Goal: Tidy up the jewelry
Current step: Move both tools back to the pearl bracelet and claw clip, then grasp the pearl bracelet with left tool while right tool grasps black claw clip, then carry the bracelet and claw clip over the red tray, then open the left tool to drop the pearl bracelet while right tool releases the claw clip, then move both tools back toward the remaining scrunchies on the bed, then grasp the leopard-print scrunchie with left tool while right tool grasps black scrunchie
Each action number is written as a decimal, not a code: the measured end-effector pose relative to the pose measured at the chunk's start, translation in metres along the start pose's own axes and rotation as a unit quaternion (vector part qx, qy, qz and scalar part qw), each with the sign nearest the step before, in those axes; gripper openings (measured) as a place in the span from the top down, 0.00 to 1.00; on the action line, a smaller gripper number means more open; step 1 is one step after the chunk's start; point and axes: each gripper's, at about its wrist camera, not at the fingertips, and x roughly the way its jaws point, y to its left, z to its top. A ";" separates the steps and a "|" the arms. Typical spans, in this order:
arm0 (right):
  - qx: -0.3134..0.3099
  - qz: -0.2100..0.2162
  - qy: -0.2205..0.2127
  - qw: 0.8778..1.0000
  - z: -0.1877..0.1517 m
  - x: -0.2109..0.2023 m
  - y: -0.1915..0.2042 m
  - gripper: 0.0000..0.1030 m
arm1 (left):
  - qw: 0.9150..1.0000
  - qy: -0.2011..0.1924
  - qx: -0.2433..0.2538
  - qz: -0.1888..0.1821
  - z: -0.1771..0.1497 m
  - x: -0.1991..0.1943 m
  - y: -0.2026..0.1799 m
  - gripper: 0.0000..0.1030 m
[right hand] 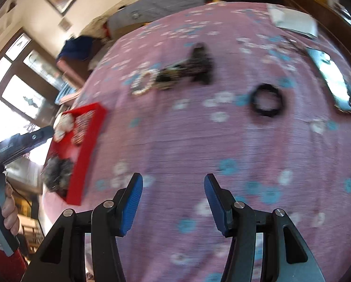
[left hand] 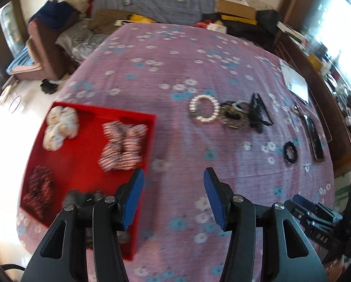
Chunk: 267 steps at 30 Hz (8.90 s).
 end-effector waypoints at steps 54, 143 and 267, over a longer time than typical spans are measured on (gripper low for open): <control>0.036 -0.032 -0.007 0.999 0.162 0.101 -0.011 0.63 | 0.998 0.014 0.066 -0.007 0.100 0.157 -0.054 0.91; -0.165 0.040 0.084 0.982 0.072 0.203 0.317 0.61 | 0.991 -0.039 -0.064 0.114 0.006 -0.002 0.253 0.65; -0.072 -0.147 -0.018 0.986 0.090 0.046 -0.076 0.92 | 0.998 0.049 0.020 -0.030 0.008 0.120 -0.067 0.93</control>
